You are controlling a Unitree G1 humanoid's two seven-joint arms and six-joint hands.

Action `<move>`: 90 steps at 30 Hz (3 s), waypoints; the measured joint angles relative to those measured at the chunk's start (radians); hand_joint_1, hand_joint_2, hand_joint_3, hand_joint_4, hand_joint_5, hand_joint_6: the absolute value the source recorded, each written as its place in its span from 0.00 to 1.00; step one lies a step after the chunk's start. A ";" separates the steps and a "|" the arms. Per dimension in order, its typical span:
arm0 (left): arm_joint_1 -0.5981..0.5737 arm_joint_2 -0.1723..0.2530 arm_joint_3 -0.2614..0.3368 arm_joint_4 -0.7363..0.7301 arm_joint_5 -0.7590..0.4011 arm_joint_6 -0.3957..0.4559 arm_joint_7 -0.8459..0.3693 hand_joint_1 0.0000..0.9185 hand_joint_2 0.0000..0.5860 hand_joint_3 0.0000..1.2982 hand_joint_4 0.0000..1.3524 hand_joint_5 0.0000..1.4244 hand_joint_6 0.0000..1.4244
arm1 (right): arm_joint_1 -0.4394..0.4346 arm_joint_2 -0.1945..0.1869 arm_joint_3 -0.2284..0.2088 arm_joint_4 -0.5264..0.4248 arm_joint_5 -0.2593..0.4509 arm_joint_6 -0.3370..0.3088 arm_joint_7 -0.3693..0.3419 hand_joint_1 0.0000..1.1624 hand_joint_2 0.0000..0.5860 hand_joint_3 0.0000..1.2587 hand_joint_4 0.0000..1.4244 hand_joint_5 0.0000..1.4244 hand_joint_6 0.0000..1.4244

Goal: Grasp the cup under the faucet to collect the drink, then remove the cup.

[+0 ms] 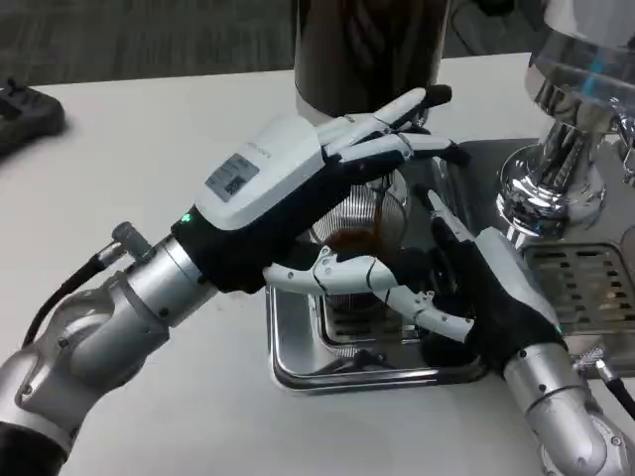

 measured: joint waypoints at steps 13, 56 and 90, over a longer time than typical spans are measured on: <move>0.096 0.001 0.067 -0.057 0.004 0.030 0.053 0.00 0.31 0.09 0.00 0.06 0.00 | -0.002 0.013 -0.009 0.003 0.000 0.011 -0.017 0.36 0.35 0.00 0.00 0.00 0.00; 0.524 0.030 0.297 -0.023 -0.005 0.162 0.158 0.00 0.31 0.08 0.00 0.02 0.00 | -0.047 0.039 0.013 0.062 0.039 -0.039 -0.015 0.43 0.36 0.00 0.00 0.00 0.02; 0.559 0.031 0.276 -0.003 -0.006 0.192 0.157 0.00 0.33 0.14 0.00 0.03 0.00 | -0.086 0.073 0.038 0.156 0.043 -0.145 -0.044 0.54 0.31 0.00 0.07 0.14 0.21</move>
